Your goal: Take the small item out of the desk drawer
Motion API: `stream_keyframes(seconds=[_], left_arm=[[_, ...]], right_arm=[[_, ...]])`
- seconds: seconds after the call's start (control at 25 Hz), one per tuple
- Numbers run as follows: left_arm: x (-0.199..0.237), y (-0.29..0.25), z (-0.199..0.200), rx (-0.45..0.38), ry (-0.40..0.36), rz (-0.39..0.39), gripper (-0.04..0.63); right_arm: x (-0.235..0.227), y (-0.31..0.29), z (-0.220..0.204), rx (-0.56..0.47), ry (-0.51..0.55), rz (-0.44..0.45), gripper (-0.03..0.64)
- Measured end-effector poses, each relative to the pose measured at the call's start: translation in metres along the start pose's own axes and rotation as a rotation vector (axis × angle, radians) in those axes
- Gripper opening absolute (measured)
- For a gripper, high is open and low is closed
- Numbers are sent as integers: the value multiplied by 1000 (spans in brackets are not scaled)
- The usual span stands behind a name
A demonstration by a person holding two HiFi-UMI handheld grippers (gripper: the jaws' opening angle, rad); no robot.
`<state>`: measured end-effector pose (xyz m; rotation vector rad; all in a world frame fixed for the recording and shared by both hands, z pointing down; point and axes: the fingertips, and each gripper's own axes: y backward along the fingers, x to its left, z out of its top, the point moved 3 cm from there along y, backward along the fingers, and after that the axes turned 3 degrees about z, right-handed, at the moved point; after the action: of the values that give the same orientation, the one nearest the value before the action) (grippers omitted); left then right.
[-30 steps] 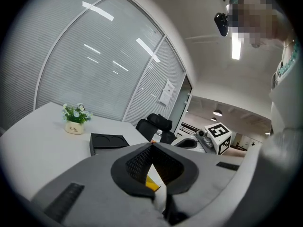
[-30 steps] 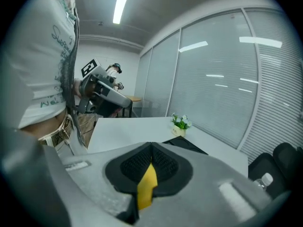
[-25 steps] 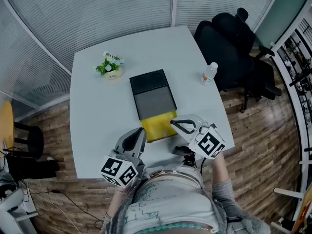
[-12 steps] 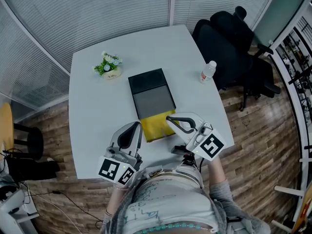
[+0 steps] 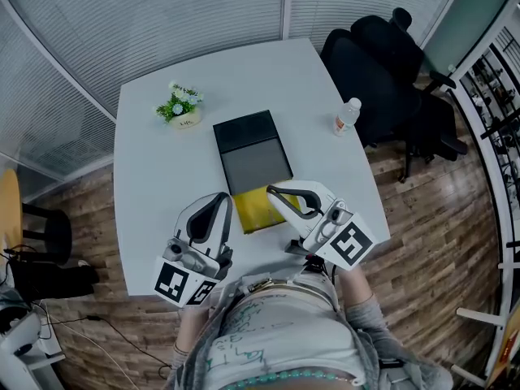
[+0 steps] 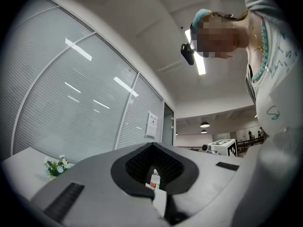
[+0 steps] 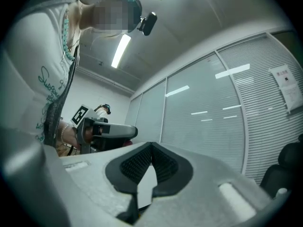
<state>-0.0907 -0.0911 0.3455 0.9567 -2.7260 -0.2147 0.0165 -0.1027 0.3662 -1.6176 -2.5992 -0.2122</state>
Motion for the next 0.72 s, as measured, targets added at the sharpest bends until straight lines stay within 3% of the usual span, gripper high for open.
stream_keyframes(seconds=[0.28,0.48,0.72], left_arm=[[-1,1,38,-131,0,-43,-3],[-2,-4,53,-139,-3,-55,-3],[-3,-9,37,-99,-6,-32,-3]], right_arm=[[7,-17,32,-85,47,-4,3],[8,-22,50,-131,101,-28,3],[6,-23,40,-95,141,-85,3]])
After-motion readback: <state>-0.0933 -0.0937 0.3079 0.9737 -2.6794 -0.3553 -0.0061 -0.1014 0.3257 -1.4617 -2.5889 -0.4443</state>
